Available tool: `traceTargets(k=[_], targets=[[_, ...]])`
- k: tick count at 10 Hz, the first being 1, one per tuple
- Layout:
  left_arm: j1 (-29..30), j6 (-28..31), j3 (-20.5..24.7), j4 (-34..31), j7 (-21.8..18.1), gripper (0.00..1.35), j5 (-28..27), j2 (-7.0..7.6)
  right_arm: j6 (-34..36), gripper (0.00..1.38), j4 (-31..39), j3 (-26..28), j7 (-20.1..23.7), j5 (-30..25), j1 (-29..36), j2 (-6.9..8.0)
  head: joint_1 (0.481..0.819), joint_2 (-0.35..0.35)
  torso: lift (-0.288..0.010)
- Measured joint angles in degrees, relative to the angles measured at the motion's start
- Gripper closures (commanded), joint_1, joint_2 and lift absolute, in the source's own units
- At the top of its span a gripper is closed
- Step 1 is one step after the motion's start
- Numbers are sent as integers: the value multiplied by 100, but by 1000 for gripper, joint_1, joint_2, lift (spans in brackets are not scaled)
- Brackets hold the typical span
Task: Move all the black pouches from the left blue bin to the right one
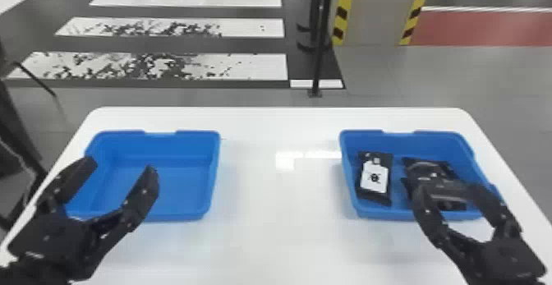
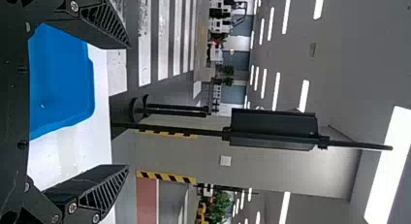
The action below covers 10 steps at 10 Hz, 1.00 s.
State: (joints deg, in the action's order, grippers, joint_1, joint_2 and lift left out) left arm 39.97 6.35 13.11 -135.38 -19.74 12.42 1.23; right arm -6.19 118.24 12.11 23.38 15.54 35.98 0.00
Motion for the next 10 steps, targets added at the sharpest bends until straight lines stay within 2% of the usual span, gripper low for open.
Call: traceTargets(k=[10], targets=[[80,365,-135,3,41,173,24,21,0,144,24,0,-18,-9,114,0,695,-26,-140]])
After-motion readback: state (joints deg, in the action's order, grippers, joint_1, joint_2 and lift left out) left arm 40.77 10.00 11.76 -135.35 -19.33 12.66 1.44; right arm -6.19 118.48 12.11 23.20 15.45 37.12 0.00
